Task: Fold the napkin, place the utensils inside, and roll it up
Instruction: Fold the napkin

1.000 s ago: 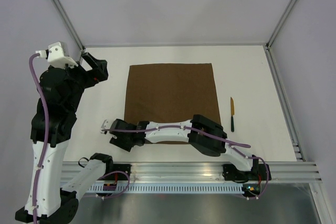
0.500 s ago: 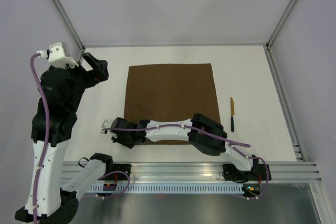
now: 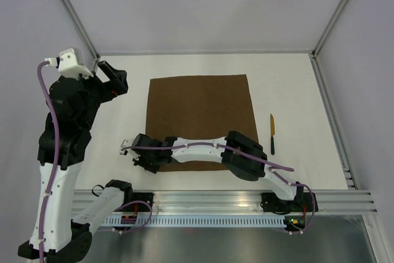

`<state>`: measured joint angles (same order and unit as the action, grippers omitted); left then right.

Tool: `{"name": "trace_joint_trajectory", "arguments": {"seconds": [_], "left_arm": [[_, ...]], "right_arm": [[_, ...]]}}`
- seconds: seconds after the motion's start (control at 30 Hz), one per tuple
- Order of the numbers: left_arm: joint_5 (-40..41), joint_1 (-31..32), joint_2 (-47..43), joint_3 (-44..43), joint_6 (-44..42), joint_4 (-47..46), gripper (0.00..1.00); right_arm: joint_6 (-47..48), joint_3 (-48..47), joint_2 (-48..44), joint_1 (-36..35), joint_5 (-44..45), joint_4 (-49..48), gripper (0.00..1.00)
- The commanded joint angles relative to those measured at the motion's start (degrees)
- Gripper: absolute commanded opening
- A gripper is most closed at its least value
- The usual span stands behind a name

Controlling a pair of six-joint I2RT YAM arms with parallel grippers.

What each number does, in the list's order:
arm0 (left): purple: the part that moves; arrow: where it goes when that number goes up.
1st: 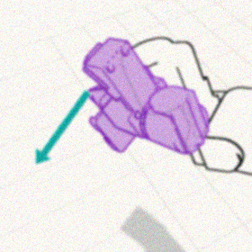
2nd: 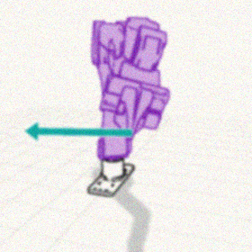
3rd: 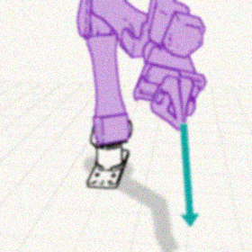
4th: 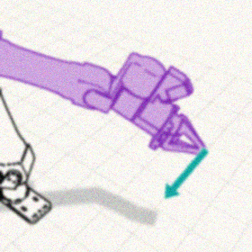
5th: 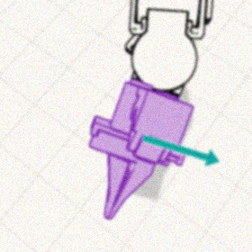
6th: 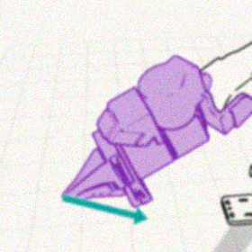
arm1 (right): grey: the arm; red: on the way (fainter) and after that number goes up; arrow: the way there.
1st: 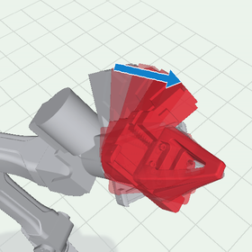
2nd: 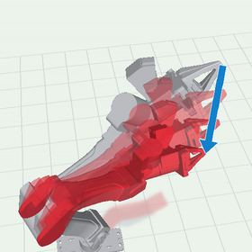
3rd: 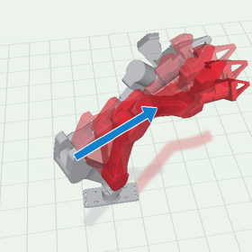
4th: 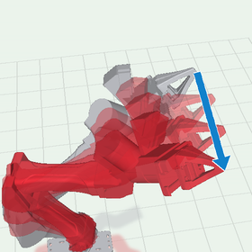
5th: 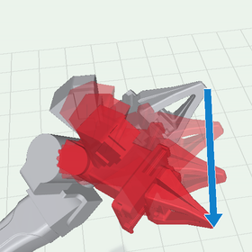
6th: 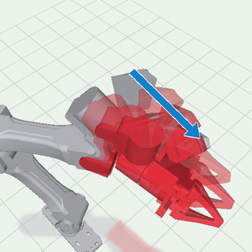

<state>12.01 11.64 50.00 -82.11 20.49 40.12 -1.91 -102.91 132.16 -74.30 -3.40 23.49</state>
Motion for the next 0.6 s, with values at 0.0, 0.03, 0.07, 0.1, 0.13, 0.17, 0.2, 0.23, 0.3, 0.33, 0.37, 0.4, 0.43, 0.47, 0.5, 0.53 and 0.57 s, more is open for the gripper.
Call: {"name": "trace_joint_trajectory", "arguments": {"seconds": [0.0, 0.03, 0.07, 0.1, 0.13, 0.17, 0.2, 0.23, 0.3, 0.33, 0.37, 0.4, 0.43, 0.47, 0.5, 0.53, 0.57], "left_arm": [[1.00, -0.13, 0.19, 0.37, -2.47, -2.15, 1.00], [0.91, -0.13, 0.10, 0.28, -2.47, -2.24, 1.00], [0.91, -0.13, 0.10, 0.28, -2.39, -2.32, 1.00], [0.91, -0.13, 0.19, 0.37, -2.39, -2.41, 1.00], [0.82, -0.13, 0.19, 0.37, -2.30, -2.59, 1.00], [0.82, -0.13, 0.19, 0.37, -2.21, -2.76, 1.00], [0.82, -0.13, 0.36, 0.54, -2.12, -2.94, 1.00], [0.65, -0.21, 0.36, 0.72, -2.03, -3.20, 1.00], [0.38, -0.13, 0.54, 0.98, -1.95, -3.38, 1.00], [0.21, -0.13, 0.54, 1.07, -1.77, -3.55, 1.00], [0.12, -0.13, 0.54, 1.24, -1.77, -3.82, 1.00], [0.03, -0.13, 0.63, 1.51, -1.68, -3.99, 1.00], [-0.23, -0.13, 0.63, 1.60, -1.60, -4.17, 1.00], [-0.32, -0.13, 0.71, 1.68, -1.59, -4.35, 1.00], [-0.49, -0.13, 1.06, 1.69, -1.59, -4.52, 1.00], [-0.67, -0.13, 1.15, 1.60, -1.51, -4.70, 1.00], [-0.76, -0.13, 1.24, 1.77, -1.51, -4.96, 1.00]], "right_arm": [[-0.99, -1.50, -5.06, 1.00, -3.01, 1.57, 0.00], [-1.51, -1.15, -5.76, 1.26, -3.63, 1.39, 0.01], [-1.60, -1.15, -6.99, 1.53, -4.15, 1.04, 0.00], [-1.78, -1.15, -7.52, 2.23, -4.51, 1.04, 0.01], [-2.04, -1.06, -7.96, 2.49, -4.60, 0.95, 0.00], [-2.13, -1.06, -8.84, 2.76, -4.69, 0.95, 0.00], [-2.22, -0.97, -9.28, 3.46, -4.95, 0.86, 0.00], [-2.65, -0.71, -10.07, 3.81, -5.12, 0.69, 0.00], [-3.01, -0.53, -10.78, 5.21, -5.65, 0.68, 0.00], [-3.18, -0.45, -11.04, 5.74, -5.83, 0.68, 0.00], [-3.27, -0.53, -11.48, 6.27, -6.26, 0.86, 0.01], [-3.27, -0.36, -11.92, 7.41, -6.36, 0.95, 0.00], [-3.10, -0.10, -12.18, 7.85, -6.44, 1.04, 0.00], [-2.92, 0.25, -13.06, 9.25, -6.53, 0.95, 0.00], [-2.92, 1.04, -13.41, 9.96, -6.79, 0.86, 0.00], [-2.83, 1.48, -14.37, 10.66, -6.88, 0.77, 0.01], [-2.49, 1.84, -14.91, 12.32, -7.15, 0.77, 0.01]]}}
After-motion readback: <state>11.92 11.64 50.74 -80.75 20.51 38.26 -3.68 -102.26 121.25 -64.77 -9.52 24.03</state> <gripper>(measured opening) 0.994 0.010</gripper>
